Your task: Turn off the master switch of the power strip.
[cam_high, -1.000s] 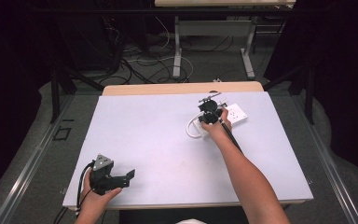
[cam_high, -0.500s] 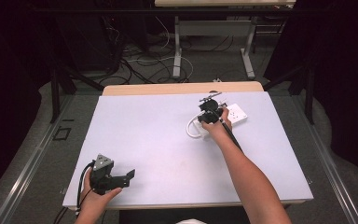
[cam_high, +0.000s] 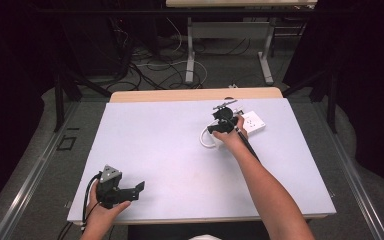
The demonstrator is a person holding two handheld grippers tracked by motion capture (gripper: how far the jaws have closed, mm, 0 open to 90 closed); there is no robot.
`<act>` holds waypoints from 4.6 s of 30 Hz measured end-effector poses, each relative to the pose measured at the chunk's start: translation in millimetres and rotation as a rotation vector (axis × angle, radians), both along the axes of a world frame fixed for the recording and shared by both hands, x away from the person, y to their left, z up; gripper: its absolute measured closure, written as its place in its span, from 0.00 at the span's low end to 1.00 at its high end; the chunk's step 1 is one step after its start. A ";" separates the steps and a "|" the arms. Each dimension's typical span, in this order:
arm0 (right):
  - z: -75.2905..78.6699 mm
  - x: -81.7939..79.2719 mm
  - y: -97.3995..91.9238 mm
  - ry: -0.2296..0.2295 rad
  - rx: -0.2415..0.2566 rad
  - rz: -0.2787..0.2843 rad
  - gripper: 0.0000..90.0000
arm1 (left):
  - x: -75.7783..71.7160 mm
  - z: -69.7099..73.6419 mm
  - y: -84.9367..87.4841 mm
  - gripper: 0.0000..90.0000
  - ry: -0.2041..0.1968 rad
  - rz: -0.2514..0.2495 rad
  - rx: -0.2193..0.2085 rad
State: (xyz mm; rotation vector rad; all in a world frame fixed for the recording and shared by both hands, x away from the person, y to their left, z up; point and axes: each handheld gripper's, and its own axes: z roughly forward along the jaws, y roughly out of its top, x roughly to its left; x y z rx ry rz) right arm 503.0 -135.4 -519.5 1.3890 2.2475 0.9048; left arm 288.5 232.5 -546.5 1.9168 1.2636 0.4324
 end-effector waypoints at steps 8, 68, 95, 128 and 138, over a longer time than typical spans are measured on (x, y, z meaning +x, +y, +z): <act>-0.4 -1.9 1.8 0.017 0.000 -0.005 0.38 | -0.3 0.7 0.3 0.07 0.007 -0.005 0.002; 12.0 -13.6 -10.1 -0.056 -0.021 0.040 0.00 | 1.1 -0.4 -0.3 0.07 0.018 -0.003 0.001; 31.0 -70.9 -51.1 -0.088 0.011 0.099 0.00 | 1.2 -0.5 -0.6 0.07 0.017 -0.001 0.002; 19.9 -163.7 -130.1 -0.150 -0.002 0.070 0.00 | 1.5 -1.5 -0.9 0.07 0.021 0.002 0.012; 3.0 -183.5 -158.6 -0.159 0.015 -0.001 0.00 | 2.0 -1.9 -0.8 0.07 0.027 0.005 0.008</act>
